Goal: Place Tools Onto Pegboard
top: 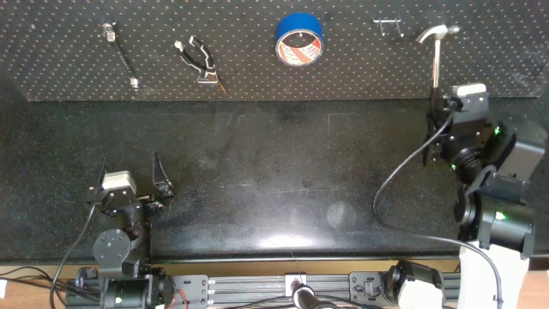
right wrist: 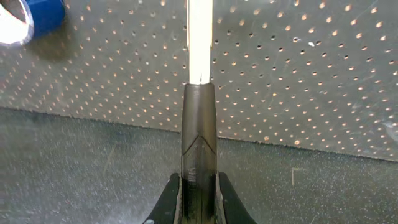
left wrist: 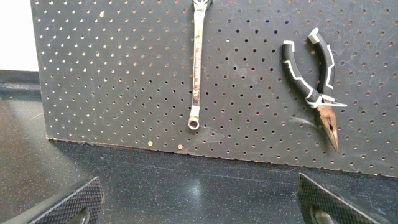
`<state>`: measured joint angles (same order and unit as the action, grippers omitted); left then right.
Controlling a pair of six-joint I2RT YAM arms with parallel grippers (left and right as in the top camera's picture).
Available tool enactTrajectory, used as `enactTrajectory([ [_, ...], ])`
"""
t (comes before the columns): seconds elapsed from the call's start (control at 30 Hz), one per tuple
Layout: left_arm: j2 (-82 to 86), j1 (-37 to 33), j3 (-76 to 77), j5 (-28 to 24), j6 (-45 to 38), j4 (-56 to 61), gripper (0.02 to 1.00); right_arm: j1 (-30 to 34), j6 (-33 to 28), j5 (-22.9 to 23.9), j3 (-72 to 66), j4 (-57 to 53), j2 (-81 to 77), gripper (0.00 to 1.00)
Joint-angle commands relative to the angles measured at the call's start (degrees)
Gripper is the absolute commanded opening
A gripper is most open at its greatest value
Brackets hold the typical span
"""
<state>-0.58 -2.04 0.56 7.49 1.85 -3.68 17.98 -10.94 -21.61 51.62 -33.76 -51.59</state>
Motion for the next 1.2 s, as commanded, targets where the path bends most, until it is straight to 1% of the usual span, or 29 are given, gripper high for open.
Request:
enactTrajectory([
  [0.03,0.37,0.20,-0.24,0.48,0.92,-0.13,0.996,-1.81,3.65,-2.25,0.48,6.38,0.20,0.077],
  [0.23,0.37,0.20,-0.24,0.46,0.92,-0.13,0.996,-6.93,3.85,-2.23,0.48,16.46,-7.67,0.077],
  [0.4,0.37,0.20,-0.24,0.46,0.92,-0.13,0.996,-10.93,3.85,-1.95,0.50,20.26,-13.33,0.075],
  [0.47,0.37,0.20,-0.24,0.48,0.92,-0.13,0.996,-11.61,4.11,-1.57,0.50,21.24,-15.28,0.075],
  [0.53,0.37,0.20,-0.24,0.46,0.92,-0.13,0.996,-11.58,4.57,-1.36,0.50,21.24,-16.96,0.077],
  [0.6,0.37,0.20,-0.24,0.46,0.92,-0.13,0.996,-11.58,5.25,-0.04,0.50,21.22,-18.10,0.075],
  [0.7,0.37,0.20,-0.24,0.46,0.92,-0.13,0.996,-11.58,5.35,0.17,0.50,21.24,-19.34,0.077],
  [0.77,0.37,0.20,-0.24,0.46,0.92,-0.13,0.996,-11.58,6.43,1.55,0.50,21.22,-20.79,0.075],
  [0.97,0.37,0.20,-0.24,0.46,0.92,-0.13,0.996,-11.58,7.37,1.53,0.48,20.11,-24.04,0.073],
  [1.03,0.37,0.20,-0.24,0.46,0.92,-0.13,0.996,-11.58,7.96,1.46,0.48,17.16,-25.00,0.097],
  [1.07,0.37,0.20,-0.24,0.48,0.92,-0.13,0.996,-11.58,7.93,1.55,0.48,14.21,-25.16,0.169],
  [1.1,0.37,0.20,-0.24,0.46,0.92,-0.13,0.996,-11.58,7.91,1.64,0.48,11.87,-25.18,0.384],
  [1.13,0.37,0.20,-0.24,0.46,0.92,-0.13,0.996,-11.58,7.91,1.64,0.48,11.23,-25.16,0.562],
  [1.17,0.37,0.20,-0.24,0.46,0.92,-0.13,0.996,-11.58,7.96,1.57,0.48,11.56,-24.87,0.978],
  [1.2,0.37,0.20,-0.24,0.46,0.92,-0.13,0.996,-11.58,7.96,1.55,0.48,12.44,-24.06,0.980],
])
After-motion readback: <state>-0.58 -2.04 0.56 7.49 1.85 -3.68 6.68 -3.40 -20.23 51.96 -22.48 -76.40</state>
